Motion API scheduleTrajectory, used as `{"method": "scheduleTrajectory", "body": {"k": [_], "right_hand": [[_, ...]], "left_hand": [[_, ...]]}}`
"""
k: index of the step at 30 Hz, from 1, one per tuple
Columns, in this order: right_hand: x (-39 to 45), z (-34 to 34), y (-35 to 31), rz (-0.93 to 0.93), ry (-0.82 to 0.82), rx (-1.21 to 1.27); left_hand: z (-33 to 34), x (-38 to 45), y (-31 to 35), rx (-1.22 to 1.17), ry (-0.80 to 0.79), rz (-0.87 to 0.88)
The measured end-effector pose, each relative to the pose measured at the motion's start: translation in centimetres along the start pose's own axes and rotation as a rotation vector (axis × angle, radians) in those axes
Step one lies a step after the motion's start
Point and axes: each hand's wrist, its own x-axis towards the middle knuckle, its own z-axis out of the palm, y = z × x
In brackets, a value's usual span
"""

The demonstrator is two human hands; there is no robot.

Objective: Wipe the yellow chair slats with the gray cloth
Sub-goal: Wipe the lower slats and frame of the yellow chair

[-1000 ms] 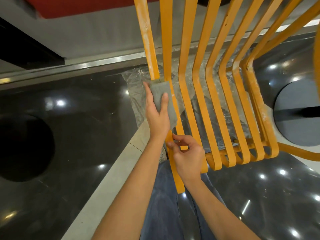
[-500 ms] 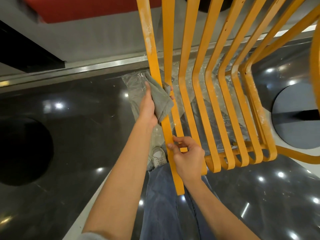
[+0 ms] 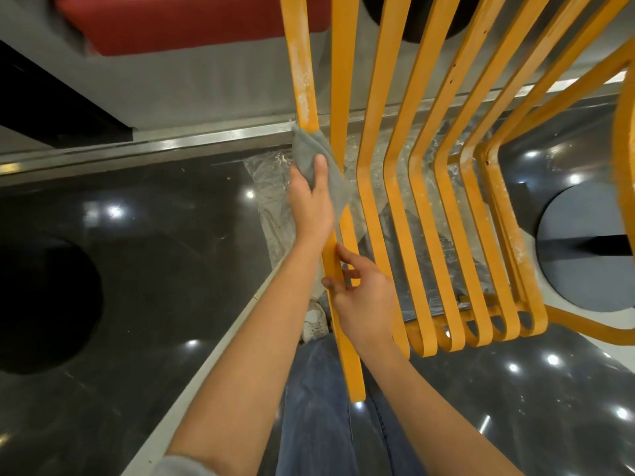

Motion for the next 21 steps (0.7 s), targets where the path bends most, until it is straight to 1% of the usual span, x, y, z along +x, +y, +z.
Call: {"method": "scheduleTrajectory", "body": {"k": [1,3,5,7,8,9,11,12,13,14,16,18,19,20,21], "right_hand": [[0.1,0.1,0.0,0.005,-0.005,0.002],[0.3,0.2,-0.1,0.010,-0.005,0.006],[0.3,0.2,-0.1,0.005,-0.007,0.013],[0.3,0.3,-0.1,0.008,-0.006,0.015],[0.3,0.3,-0.2,0.008,-0.003,0.016],[0.3,0.3,-0.2,0.006,0.001,0.016],[0.4,0.3,-0.2,0.001,0.003,0.013],[0.4,0.3,-0.2,0.001,0.000,0.012],[0.3,0.3,-0.2,0.005,-0.005,0.014],[0.4,0.3,-0.2,0.010,-0.010,0.018],[0.5,0.3,-0.1,0.014,-0.011,0.020],[0.5,0.2,0.0,0.005,-0.007,0.016],[0.5,0.2,0.0,-0.003,-0.003,0.013],[0.5,0.2,0.1,-0.015,0.002,0.006],[0.5,0.2,0.1,-0.026,0.005,-0.002]], "left_hand": [[-0.1,1.0,0.7,-0.036,-0.002,-0.048],[-0.5,2.6,1.9,-0.146,-0.078,-0.139],[-0.8,3.0,1.6,-0.275,-0.108,-0.309],[-1.3,2.9,-0.2,-0.349,-0.117,-0.506],[-1.5,2.6,-1.3,-0.382,-0.177,-0.586],[-1.7,2.4,-2.0,-0.400,-0.235,-0.634],[-1.7,2.9,-1.8,-0.441,-0.233,-0.658],[-1.5,3.6,-1.1,-0.442,-0.191,-0.624],[-1.2,3.9,0.1,-0.435,-0.128,-0.551],[-0.9,3.9,1.3,-0.387,-0.089,-0.437],[0.0,3.0,2.8,-0.208,-0.084,-0.178],[0.2,1.0,1.1,0.017,-0.079,0.047],[0.1,0.1,-0.4,0.097,-0.087,0.111],[-0.1,-0.7,-1.6,0.146,-0.104,0.134],[-0.3,-1.1,-2.2,0.155,-0.110,0.121]]}}
